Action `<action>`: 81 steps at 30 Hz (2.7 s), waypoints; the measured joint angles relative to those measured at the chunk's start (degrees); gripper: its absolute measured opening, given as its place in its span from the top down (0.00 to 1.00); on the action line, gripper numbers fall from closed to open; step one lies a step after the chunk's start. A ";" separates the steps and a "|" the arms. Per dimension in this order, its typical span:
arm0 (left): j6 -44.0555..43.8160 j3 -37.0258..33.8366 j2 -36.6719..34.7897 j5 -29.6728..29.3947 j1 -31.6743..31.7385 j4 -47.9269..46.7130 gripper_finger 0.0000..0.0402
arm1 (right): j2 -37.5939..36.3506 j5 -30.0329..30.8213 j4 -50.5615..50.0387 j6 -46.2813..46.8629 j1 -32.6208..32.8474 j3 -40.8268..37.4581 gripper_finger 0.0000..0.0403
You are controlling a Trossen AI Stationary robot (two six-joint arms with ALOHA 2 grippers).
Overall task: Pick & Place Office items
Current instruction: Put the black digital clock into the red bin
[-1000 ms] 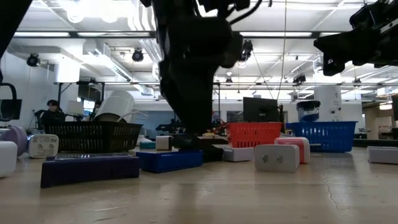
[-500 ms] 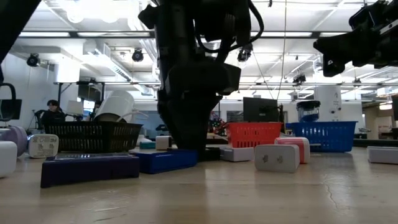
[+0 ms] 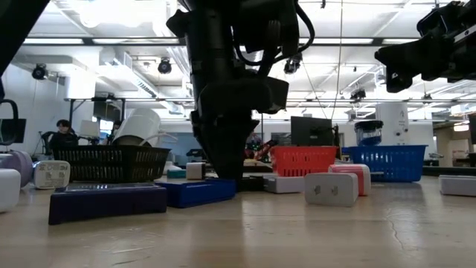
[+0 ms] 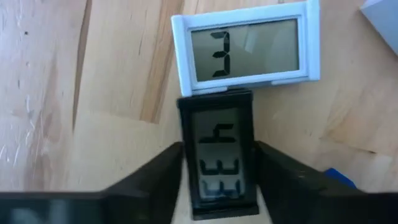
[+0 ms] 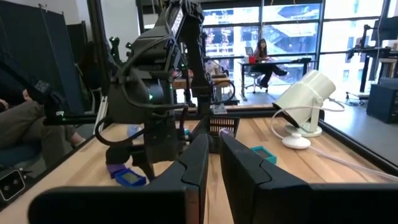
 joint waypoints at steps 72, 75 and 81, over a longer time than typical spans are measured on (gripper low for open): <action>14.85 -71.41 -103.05 -16.34 0.91 46.81 0.66 | -0.06 3.05 -1.18 -0.18 0.00 0.00 0.90; 14.83 -61.36 -95.53 -19.85 1.56 38.71 0.66 | -0.05 3.06 -0.39 -0.17 -0.01 0.00 0.90; 16.95 -40.13 -74.88 -21.32 5.47 27.10 0.66 | -0.05 3.04 0.04 -0.17 -0.01 0.00 0.90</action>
